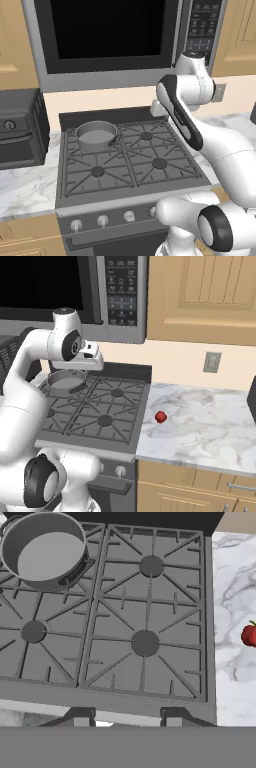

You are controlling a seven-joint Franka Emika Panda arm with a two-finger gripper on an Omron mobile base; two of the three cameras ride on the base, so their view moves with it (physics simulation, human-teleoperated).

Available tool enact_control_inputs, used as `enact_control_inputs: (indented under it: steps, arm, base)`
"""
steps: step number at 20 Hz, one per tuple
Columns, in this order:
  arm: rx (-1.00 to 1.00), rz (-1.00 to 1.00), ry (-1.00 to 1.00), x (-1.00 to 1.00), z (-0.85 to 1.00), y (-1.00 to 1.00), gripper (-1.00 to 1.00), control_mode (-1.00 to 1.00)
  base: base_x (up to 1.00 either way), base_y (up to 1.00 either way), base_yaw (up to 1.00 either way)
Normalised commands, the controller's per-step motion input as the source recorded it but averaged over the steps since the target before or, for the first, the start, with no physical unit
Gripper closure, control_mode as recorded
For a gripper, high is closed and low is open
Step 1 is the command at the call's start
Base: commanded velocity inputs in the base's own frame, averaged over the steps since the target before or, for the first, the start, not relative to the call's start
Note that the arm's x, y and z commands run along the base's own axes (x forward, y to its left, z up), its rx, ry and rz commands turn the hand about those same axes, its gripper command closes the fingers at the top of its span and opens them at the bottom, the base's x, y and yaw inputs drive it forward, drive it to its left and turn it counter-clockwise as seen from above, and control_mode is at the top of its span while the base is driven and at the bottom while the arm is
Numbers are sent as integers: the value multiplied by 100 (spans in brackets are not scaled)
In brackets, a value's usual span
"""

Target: Turn on the burner for the pot on the stove. Wait thirty seconds for the pot to heat up. Then add the bell pepper to the pot.

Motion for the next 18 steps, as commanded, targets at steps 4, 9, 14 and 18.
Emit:
enact_control_inputs:
  steps: [4, 9, 14, 18]
  arm:
    - [0, 1, -6, -24, 0, 6, -100, -100]
    - [-6, 4, -2, -42, 0, 42, -100, -100]
    - [-11, 5, -11, -68, -2, 61, -100, -100]
    - [-13, 10, -12, -71, -11, 69, -100, -100]
  base:
    - [0, 0, 0]
    - [0, 0, 0]
    - [0, 0, 0]
    - [0, 0, 0]
